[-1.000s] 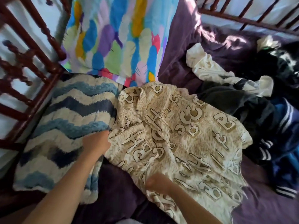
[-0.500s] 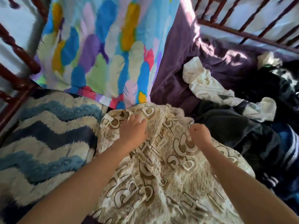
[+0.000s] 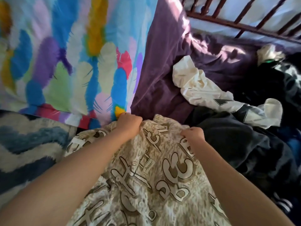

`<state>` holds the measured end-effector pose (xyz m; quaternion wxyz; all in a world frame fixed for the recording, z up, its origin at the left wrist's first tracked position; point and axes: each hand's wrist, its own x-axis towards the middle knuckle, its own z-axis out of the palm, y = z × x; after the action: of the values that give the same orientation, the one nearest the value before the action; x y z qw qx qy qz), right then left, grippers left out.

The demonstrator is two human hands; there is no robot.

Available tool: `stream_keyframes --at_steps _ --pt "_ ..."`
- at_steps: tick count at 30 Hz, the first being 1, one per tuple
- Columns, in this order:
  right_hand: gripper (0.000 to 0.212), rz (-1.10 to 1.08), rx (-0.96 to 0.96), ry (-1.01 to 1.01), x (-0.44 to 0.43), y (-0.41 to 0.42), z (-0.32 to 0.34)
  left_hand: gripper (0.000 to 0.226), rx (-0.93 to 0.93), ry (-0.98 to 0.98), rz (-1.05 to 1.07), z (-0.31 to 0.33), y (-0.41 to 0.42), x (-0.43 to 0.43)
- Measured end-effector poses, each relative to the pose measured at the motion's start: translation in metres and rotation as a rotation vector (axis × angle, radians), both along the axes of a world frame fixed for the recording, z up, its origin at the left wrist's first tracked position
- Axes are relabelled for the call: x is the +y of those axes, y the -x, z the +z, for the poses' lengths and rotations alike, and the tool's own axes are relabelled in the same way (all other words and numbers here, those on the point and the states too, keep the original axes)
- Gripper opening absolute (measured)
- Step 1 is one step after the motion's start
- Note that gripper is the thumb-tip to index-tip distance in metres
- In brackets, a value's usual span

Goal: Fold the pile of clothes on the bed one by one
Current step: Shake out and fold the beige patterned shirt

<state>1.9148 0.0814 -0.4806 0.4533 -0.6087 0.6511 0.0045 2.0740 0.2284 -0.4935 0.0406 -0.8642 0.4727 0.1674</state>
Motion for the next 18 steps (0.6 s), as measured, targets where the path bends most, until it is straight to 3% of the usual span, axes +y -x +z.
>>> stream_keyframes --at_steps 1,3,4,6,8,10,12,14,18 --pt "0.003 -0.065 -0.133 0.071 0.005 0.005 0.008 0.017 -0.001 0.090 0.044 0.002 -0.001 0.003" --pt "0.023 -0.031 -0.379 0.277 0.022 0.018 0.019 0.024 0.023 0.220 0.154 0.005 -0.004 0.009" --pt "0.026 0.141 -0.479 0.406 0.037 0.027 0.025 0.026 0.032 0.240 0.186 0.006 -0.006 0.012" --pt "0.021 0.738 -0.523 0.705 0.065 0.046 0.030 0.025 0.053 0.234 0.203 0.009 -0.008 0.017" --pt "0.021 1.381 -0.249 0.894 0.080 0.066 0.018 0.031 0.144 0.232 0.220 0.013 -0.007 0.017" --pt "0.039 1.679 0.126 0.712 0.080 0.082 0.008 0.035 0.251 0.246 0.267 0.016 -0.003 0.017" --pt "0.059 1.631 0.251 0.600 0.080 0.088 0.006 0.029 0.276 0.299 0.304 0.016 0.004 0.018" --pt "0.077 1.527 0.267 0.669 0.084 0.088 0.007 0.021 0.229 0.330 0.286 0.016 0.015 0.025" --pt "0.074 1.361 0.208 0.790 0.082 0.087 0.006 0.029 0.088 0.369 0.193 0.005 0.043 0.047"
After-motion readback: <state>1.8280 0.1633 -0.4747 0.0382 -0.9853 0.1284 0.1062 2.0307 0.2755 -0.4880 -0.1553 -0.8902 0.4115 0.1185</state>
